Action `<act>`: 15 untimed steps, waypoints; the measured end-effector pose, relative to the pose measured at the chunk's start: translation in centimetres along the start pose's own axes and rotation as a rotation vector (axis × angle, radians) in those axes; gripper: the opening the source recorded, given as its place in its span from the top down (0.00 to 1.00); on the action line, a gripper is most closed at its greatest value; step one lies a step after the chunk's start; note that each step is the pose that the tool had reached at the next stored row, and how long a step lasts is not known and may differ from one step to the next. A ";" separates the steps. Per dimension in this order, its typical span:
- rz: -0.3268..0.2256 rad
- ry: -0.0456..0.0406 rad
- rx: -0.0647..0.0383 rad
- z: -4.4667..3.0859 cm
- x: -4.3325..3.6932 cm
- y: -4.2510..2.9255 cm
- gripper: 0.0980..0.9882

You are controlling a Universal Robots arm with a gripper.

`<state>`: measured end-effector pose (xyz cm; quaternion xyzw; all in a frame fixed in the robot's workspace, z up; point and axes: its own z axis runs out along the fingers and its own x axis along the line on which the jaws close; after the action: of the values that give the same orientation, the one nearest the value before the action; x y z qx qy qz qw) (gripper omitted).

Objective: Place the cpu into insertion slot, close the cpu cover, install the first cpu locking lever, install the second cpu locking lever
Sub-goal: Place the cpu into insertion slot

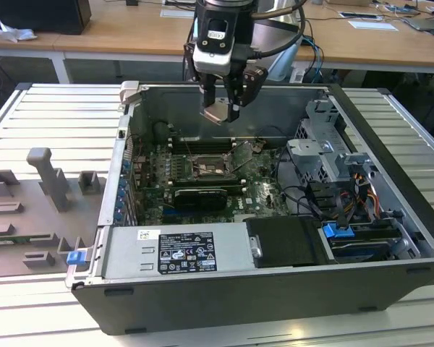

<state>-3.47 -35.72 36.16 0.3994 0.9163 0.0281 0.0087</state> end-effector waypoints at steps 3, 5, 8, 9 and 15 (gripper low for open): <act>0.045 -0.0035 0.000 0.03 0.00 0.00 0.50; 0.068 -0.0054 0.001 0.05 0.00 0.00 0.50; 0.110 -0.0083 0.001 0.08 0.00 0.00 0.50; 0.121 -0.0092 0.001 0.09 0.00 0.00 0.50; 0.218 -0.0156 0.001 0.13 0.00 -0.01 0.50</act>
<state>-3.47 -35.72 36.03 0.4967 0.8675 0.0252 0.0125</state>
